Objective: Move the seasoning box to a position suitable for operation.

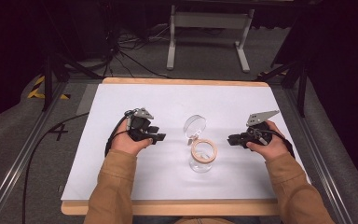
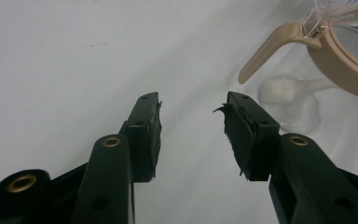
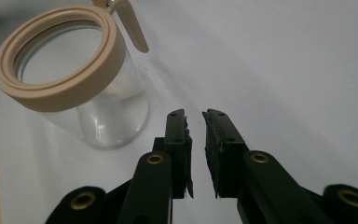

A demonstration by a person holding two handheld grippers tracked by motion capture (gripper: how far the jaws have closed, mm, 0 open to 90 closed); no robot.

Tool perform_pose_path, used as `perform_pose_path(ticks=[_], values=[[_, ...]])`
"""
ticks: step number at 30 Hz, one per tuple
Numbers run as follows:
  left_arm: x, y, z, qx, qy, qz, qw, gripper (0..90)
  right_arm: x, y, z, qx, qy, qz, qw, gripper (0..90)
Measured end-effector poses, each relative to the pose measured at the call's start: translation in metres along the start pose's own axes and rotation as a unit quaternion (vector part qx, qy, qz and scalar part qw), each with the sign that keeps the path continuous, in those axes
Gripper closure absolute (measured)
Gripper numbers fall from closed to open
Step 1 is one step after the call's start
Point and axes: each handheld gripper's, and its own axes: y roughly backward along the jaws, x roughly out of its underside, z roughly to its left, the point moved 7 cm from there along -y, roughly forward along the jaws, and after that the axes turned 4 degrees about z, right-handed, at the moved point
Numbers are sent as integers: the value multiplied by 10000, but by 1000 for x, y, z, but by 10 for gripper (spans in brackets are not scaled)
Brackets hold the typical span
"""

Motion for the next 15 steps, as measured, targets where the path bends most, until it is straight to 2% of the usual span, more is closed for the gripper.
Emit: perform_pose_path(ticks=[5,10,13,15], values=[[-1,0,0,-30,42,-39,10000,554,0,-2,2,-17,35,51,10000,798],[-1,0,-2,-24,-9,11,10000,540,-1,-6,5,-52,79,73,9999,805],[-1,1,-3,-40,44,-54,10000,528,-3,-11,11,-126,112,87,9998,814],[-1,2,-2,-73,2,-40,10000,520,-5,-14,14,-143,183,89,9997,827]])
